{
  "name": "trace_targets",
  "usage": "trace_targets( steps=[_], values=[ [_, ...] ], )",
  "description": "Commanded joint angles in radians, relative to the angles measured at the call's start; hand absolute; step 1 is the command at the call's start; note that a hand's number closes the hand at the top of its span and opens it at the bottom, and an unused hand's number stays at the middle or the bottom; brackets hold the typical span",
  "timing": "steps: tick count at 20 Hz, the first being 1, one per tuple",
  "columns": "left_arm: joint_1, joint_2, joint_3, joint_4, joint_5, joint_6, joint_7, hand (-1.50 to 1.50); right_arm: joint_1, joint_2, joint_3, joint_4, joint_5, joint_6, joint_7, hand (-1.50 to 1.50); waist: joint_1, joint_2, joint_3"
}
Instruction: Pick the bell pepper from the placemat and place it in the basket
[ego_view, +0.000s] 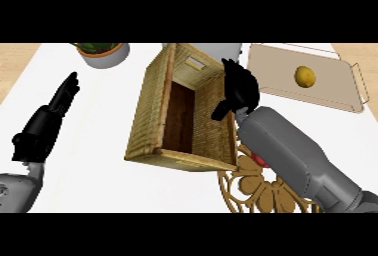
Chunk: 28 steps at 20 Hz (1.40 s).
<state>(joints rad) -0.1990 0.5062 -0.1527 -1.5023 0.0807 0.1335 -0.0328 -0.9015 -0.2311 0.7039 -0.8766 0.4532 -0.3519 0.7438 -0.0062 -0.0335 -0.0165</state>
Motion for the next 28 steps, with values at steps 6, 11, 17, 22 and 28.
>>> trace_targets(
  steps=[6,11,17,22,28],
  values=[
    [0.020,-0.013,0.009,-0.011,0.011,0.000,-0.008,0.00,-0.241,0.043,-0.019,-0.084,-0.196,0.656,0.431,-1.50,-0.015,0.003,0.012],
    [0.019,0.010,0.037,-0.032,0.017,-0.011,0.011,0.00,-0.272,-0.021,-0.094,-0.138,-0.313,0.795,0.572,-1.50,-0.019,0.011,0.015],
    [-0.001,0.015,0.067,-0.010,0.025,-0.033,0.004,0.00,-0.211,-0.078,-0.073,-0.202,-0.348,0.807,0.594,-1.50,-0.016,0.022,0.015],
    [0.035,0.006,0.059,-0.022,0.018,-0.043,-0.008,0.00,-0.101,-0.113,-0.021,-0.259,-0.357,0.805,0.591,-1.50,-0.020,0.022,0.015],
    [0.014,-0.027,0.045,-0.046,-0.006,-0.023,0.014,0.00,-0.024,-0.123,0.010,-0.257,-0.366,0.799,0.595,-1.50,-0.012,0.026,0.015]
  ],
)
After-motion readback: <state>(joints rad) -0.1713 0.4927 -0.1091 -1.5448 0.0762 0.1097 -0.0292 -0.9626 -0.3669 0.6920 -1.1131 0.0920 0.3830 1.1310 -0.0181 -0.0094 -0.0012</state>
